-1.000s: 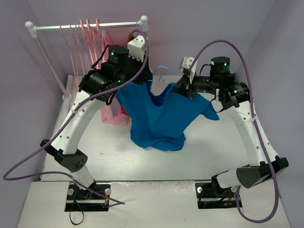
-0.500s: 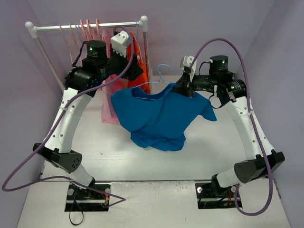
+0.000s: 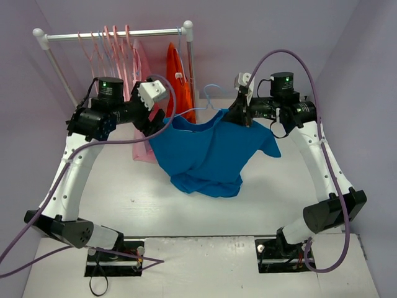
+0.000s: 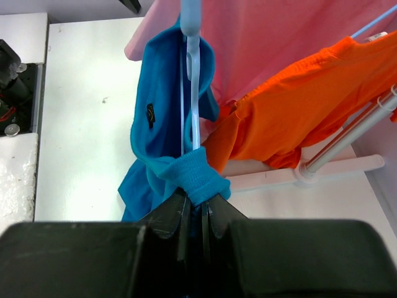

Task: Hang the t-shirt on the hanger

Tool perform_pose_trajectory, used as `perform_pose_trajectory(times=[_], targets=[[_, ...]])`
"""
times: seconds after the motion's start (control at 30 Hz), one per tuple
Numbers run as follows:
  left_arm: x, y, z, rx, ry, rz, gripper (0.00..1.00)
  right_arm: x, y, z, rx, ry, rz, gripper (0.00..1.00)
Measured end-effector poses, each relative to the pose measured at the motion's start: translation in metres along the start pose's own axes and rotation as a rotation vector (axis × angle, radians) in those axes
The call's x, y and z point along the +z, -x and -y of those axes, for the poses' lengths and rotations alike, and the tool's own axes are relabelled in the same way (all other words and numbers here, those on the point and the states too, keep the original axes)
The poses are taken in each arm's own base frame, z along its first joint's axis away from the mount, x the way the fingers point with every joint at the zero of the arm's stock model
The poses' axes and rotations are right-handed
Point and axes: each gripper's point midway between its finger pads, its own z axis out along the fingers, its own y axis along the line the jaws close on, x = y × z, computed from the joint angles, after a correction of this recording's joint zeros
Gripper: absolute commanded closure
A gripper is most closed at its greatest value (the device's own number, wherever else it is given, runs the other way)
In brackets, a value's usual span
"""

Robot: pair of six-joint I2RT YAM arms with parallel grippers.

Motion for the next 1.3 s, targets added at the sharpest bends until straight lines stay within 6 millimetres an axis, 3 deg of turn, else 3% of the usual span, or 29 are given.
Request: perform_pose_trajectory(times=[0.33, 0.6, 0.73, 0.8, 0.83, 0.9, 1.03, 1.1, 1.3], targets=[[0.032, -0.031, -0.012, 0.163, -0.055, -0.097, 0.27, 0.002, -0.003, -0.006, 0.01, 0.034, 0.013, 1.0], [0.04, -0.034, 0.004, 0.25, -0.165, -0.053, 0.35, 0.003, -0.004, -0.008, 0.016, 0.048, 0.018, 1.0], [0.049, -0.052, 0.02, 0.247, -0.256, -0.053, 0.43, 0.003, -0.003, -0.009, 0.013, 0.048, 0.02, 1.0], [0.052, -0.059, 0.026, 0.243, -0.285, -0.056, 0.52, 0.002, -0.002, -0.01, 0.011, 0.049, 0.022, 1.0], [0.052, -0.06, 0.028, 0.245, -0.295, -0.055, 0.58, 0.002, -0.001, -0.01, 0.01, 0.05, 0.024, 1.0], [0.052, -0.058, 0.03, 0.255, -0.306, -0.043, 0.79, 0.002, 0.0, -0.011, 0.009, 0.053, 0.026, 1.0], [0.052, -0.055, 0.034, 0.269, -0.329, -0.019, 0.95, 0.002, 0.001, -0.012, 0.006, 0.059, 0.031, 1.0], [0.051, -0.054, 0.037, 0.267, -0.344, -0.009, 1.0, 0.001, 0.002, -0.013, 0.0, 0.061, 0.035, 1.0], [0.05, -0.049, 0.046, 0.254, -0.39, 0.024, 1.0, -0.002, 0.007, -0.017, -0.02, 0.063, 0.047, 1.0]])
